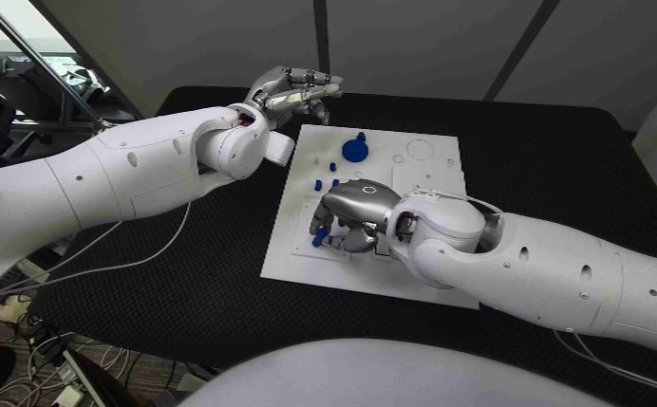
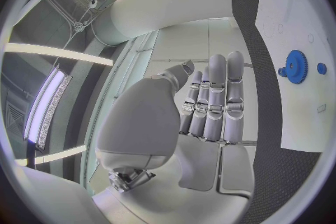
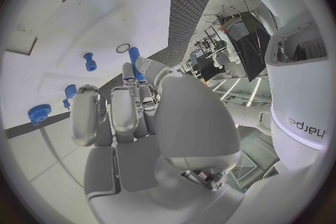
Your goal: Assemble the parts on the task board
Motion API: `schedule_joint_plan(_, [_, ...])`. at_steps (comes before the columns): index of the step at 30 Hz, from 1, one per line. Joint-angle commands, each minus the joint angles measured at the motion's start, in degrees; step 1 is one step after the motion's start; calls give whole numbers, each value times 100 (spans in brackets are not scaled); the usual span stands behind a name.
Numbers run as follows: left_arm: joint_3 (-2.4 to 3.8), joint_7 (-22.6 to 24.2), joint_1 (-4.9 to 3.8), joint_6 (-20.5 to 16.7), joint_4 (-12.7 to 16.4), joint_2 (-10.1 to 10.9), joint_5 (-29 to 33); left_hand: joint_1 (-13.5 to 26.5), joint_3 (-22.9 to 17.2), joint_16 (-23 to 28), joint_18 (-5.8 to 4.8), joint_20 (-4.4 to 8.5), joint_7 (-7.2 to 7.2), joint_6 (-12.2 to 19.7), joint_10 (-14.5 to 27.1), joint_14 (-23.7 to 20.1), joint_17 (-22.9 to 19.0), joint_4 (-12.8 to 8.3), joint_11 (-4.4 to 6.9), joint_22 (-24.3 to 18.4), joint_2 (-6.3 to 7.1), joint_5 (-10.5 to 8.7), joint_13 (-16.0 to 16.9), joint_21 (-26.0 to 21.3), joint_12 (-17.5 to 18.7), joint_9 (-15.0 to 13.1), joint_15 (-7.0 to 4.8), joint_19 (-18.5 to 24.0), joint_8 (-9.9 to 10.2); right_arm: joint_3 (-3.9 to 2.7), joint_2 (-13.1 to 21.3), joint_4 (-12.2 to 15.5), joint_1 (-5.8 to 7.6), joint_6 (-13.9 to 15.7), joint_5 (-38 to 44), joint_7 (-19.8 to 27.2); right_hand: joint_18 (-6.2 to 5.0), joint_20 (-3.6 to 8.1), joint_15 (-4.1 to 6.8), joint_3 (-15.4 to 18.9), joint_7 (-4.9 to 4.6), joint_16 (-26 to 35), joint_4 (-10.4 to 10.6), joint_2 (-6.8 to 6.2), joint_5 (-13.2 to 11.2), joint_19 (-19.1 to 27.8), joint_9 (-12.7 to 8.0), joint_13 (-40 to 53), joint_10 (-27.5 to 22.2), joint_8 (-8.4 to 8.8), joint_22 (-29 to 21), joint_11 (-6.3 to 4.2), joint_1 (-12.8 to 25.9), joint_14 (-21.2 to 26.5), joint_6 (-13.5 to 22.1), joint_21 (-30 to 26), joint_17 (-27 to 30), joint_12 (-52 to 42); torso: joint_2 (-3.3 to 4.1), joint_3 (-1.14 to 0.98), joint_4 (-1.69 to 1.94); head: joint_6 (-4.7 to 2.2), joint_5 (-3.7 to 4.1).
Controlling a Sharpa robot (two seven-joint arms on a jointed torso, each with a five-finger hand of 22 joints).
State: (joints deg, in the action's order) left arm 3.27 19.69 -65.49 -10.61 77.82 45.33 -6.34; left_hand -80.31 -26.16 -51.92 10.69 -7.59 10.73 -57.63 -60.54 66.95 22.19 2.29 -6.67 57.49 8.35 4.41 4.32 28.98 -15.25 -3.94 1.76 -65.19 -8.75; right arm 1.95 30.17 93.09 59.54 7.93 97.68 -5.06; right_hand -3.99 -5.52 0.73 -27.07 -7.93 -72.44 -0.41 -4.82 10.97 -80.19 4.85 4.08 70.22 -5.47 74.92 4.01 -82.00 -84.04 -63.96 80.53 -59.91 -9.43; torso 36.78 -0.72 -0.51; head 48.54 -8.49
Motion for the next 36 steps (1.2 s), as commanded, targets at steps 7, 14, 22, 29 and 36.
schedule_joint_plan(7, [5, 5, -12, 67, 1, 7, -7, -30, 9, 34, -24, 20, 30, 17, 34, -40, -8, -18, -18, -7, -28, -11, -9, -22, -8, 6, 12, 9, -23, -1, 45, 2, 3, -11, 477, -352, 61, -4, -10, -45, -43, -12, 0, -4, 30, 1, 4, -1, 33, -19, 264, 1, 81, -131, -18, 1, 14, 38, 0, -2, -3, 11, 10])
schedule_joint_plan(14, [5, 3, -11, 72, -6, 9, -7, -23, 15, 34, -24, 18, 33, 25, 41, -42, -13, -15, -21, -10, -29, -12, -10, -26, -12, 7, 15, 9, -21, -1, 66, 21, 2, 36, 541, -394, 62, -6, -11, -44, -42, -16, 0, -4, 32, -1, 5, 1, 42, -20, 269, 0, 90, -132, -24, 5, 8, 42, 1, -2, -3, 15, 12])
schedule_joint_plan(22, [4, 0, -11, 76, -8, 5, -7, -23, 15, 34, -24, 18, 33, 25, 41, -42, -13, -15, -21, -10, -29, -12, -10, -26, -12, 7, 15, 9, -21, -1, 9, 8, 1, -232, 554, -354, 62, -6, -11, -43, -41, -17, 0, -5, 31, 1, 5, 2, 47, -20, 267, -1, 97, -131, -29, 3, 7, 45, 2, 3, 1, 19, 24])
schedule_joint_plan(29, [4, -3, -11, 76, -2, 11, -7, -23, 15, 34, -24, 18, 33, 25, 41, -42, -13, -15, -21, -10, -29, -12, -10, -26, -12, 7, 15, 9, -21, -1, -67, -7, 2, -452, 592, -360, 58, -11, -13, -12, -39, -12, 6, -37, 21, 14, 4, 5, 61, -12, 259, -1, 159, -126, -35, -4, 26, 78, 1, 7, 2, 32, 25])
schedule_joint_plan(36, [4, -5, -12, 74, 0, 15, -7, -23, 15, 34, -24, 18, 33, 25, 41, -42, -13, -15, -21, -10, -29, -12, -10, -26, -12, 7, 15, 9, -21, 2, -132, -38, 2, -358, 614, -309, 41, -60, -87, 126, -104, -3, 105, -196, 84, 87, -57, -41, -241, 142, 186, 89, 434, -110, 176, -68, 68, 344, -5, 9, 1, 34, 23])
